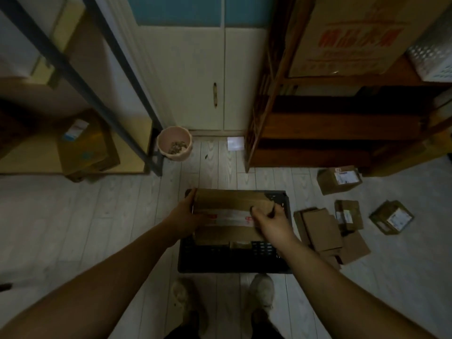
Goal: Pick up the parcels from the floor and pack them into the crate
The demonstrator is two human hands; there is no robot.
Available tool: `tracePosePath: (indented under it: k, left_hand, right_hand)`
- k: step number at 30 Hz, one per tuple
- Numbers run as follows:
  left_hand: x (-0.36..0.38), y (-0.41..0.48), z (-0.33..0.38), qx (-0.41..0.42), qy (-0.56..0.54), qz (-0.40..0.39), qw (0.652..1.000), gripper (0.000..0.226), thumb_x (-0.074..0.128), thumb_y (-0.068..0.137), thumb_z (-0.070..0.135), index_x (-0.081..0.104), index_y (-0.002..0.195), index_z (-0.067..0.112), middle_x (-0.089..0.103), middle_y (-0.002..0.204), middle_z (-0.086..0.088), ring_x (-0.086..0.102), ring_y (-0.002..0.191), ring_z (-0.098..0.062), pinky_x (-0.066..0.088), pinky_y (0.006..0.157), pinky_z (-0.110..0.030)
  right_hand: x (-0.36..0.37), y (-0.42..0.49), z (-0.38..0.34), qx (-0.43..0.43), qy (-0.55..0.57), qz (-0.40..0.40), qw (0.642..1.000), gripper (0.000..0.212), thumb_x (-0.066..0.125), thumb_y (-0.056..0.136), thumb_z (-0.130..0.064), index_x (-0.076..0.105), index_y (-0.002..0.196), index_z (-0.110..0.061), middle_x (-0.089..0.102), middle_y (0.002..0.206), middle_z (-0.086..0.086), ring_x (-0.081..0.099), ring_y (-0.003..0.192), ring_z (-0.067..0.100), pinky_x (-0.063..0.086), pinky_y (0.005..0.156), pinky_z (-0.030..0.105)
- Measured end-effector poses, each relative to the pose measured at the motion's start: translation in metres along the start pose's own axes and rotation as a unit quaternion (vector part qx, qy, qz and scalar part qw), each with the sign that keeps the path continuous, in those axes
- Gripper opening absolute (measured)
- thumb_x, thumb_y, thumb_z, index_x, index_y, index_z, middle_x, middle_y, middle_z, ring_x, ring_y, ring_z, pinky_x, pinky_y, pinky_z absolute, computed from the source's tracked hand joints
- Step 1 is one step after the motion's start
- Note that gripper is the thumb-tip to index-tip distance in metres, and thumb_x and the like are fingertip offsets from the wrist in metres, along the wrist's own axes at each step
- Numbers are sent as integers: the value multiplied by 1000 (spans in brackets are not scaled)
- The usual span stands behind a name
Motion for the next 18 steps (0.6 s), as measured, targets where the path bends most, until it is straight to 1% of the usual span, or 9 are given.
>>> tracePosePath:
  k: [2, 6, 8, 10, 12, 13, 14, 16, 18]
  left_hand:
    - [10, 27, -28, -31, -23, 8, 999, 80, 63, 86, 35, 13, 148, 32, 41, 139, -5, 47, 120, -27, 46, 97, -43]
    - [28, 82, -87, -88, -61, 62, 992, 58, 42, 94, 44, 24, 146, 28, 43, 141, -11, 48, 122, -30, 42, 101, -49]
    - [35, 107, -120, -103, -86, 92, 987, 51, 47, 95, 36, 31, 143, 24, 47, 137, -11, 52, 117, -29, 45, 98, -49]
    - [43, 129, -156, -111, -102, 94, 984, 54, 56, 92, 23, 33, 141, 23, 53, 128, -7, 57, 106, -23, 51, 90, -42]
    - [53, 147, -195, -120, -69, 65, 988, 67, 61, 88, 14, 26, 143, 28, 53, 113, 6, 56, 94, -11, 51, 75, -26]
    - [59, 155, -214, -124, -35, 45, 991, 72, 61, 87, 12, 23, 144, 32, 51, 113, 8, 55, 94, -8, 48, 73, -22]
    - [67, 163, -234, -131, -8, 21, 991, 74, 60, 86, 11, 21, 145, 34, 50, 119, 6, 55, 101, -12, 47, 78, -23]
    - [79, 175, -270, -151, 54, -6, 987, 72, 59, 87, 12, 21, 146, 32, 43, 136, -3, 48, 117, -21, 42, 91, -27]
    - [87, 187, -301, -162, 111, -18, 980, 70, 58, 88, 15, 21, 146, 31, 43, 137, -3, 45, 110, -15, 39, 89, -26]
  right_hand:
    - [6, 30, 26, 23, -14, -1, 1000, 21, 60, 89, -37, 47, 103, -28, 59, 97, -5, 55, 84, 9, 44, 73, 25]
    - [13, 94, 89, 82, -34, 14, 996, 46, 51, 90, -51, 48, 123, -20, 59, 113, 5, 57, 104, 26, 45, 92, 36]
    - [22, 121, 128, 118, -30, -1, 993, 44, 52, 89, -49, 50, 120, -17, 62, 113, 4, 59, 103, 27, 46, 94, 43]
    - [33, 142, 167, 142, -42, -20, 989, 36, 60, 86, -35, 53, 116, -17, 65, 104, 5, 62, 94, 24, 50, 90, 45]
    - [42, 160, 202, 127, -59, -27, 990, 39, 65, 82, -21, 50, 118, -19, 63, 101, 3, 61, 88, 21, 52, 82, 38]
    - [49, 168, 218, 112, -62, -37, 991, 47, 66, 81, -16, 46, 123, -22, 60, 104, -1, 59, 89, 18, 52, 80, 35]
    - [58, 175, 233, 98, -69, -55, 991, 55, 65, 82, -14, 41, 131, -25, 57, 108, -5, 57, 92, 16, 51, 81, 32]
    - [77, 185, 266, 89, -95, -104, 986, 65, 65, 85, -16, 34, 140, -27, 52, 118, -4, 53, 103, 17, 48, 89, 32]
    - [95, 194, 301, 103, -111, -142, 978, 67, 63, 87, -20, 30, 144, -26, 50, 128, -1, 52, 113, 19, 45, 98, 36]
Point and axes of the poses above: each hand's wrist, its own y-axis towards the middle knuckle, its own x-axis out of the palm, z = x × y, the point moved 9 cm from there along y, towards the middle knuckle
